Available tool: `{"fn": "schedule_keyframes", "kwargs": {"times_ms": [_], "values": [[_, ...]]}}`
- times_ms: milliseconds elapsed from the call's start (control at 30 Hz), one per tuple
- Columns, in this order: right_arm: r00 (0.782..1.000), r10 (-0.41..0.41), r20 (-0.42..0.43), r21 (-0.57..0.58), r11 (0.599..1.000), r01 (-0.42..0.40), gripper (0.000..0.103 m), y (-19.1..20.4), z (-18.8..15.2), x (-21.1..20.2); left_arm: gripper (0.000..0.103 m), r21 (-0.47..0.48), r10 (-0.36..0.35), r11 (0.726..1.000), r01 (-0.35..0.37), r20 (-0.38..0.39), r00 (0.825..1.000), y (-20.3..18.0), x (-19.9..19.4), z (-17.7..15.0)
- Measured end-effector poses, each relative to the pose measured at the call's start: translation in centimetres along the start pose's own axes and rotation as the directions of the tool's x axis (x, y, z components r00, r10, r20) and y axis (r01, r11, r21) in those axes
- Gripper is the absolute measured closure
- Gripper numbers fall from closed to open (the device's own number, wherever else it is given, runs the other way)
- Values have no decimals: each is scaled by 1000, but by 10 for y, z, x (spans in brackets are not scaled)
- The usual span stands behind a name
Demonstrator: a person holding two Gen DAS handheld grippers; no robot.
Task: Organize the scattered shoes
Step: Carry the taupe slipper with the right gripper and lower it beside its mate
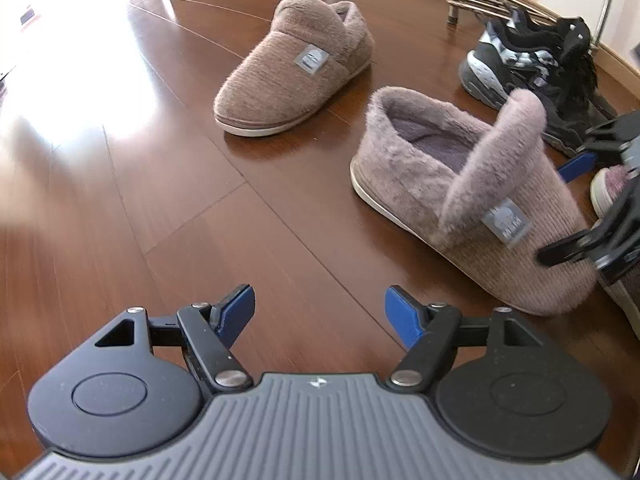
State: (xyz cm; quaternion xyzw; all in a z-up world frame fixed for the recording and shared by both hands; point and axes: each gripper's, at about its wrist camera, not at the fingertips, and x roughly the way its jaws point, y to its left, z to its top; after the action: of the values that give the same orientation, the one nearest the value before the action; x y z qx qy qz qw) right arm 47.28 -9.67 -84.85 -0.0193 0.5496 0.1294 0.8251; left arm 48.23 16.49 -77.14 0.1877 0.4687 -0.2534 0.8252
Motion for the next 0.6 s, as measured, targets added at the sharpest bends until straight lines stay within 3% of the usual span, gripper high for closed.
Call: {"fn": "schedule_keyframes", "kwargs": {"times_ms": [233,333,433,600], "values": [[980,-42,192,92,995,25,5,-32,54,-41,28,31,100,994,-102,84,991,36,35,68],[972,-53,231,80,996,35,5,-41,101,-27,29,6,136,990,-138,120,983,55,49,103],[959,-68,274,22,998,64,5,-59,174,2,29,-72,130,990,-122,124,984,76,58,130],[949,-79,306,-35,995,94,14,-51,233,38,28,-85,88,993,-77,123,989,85,71,132]]}}
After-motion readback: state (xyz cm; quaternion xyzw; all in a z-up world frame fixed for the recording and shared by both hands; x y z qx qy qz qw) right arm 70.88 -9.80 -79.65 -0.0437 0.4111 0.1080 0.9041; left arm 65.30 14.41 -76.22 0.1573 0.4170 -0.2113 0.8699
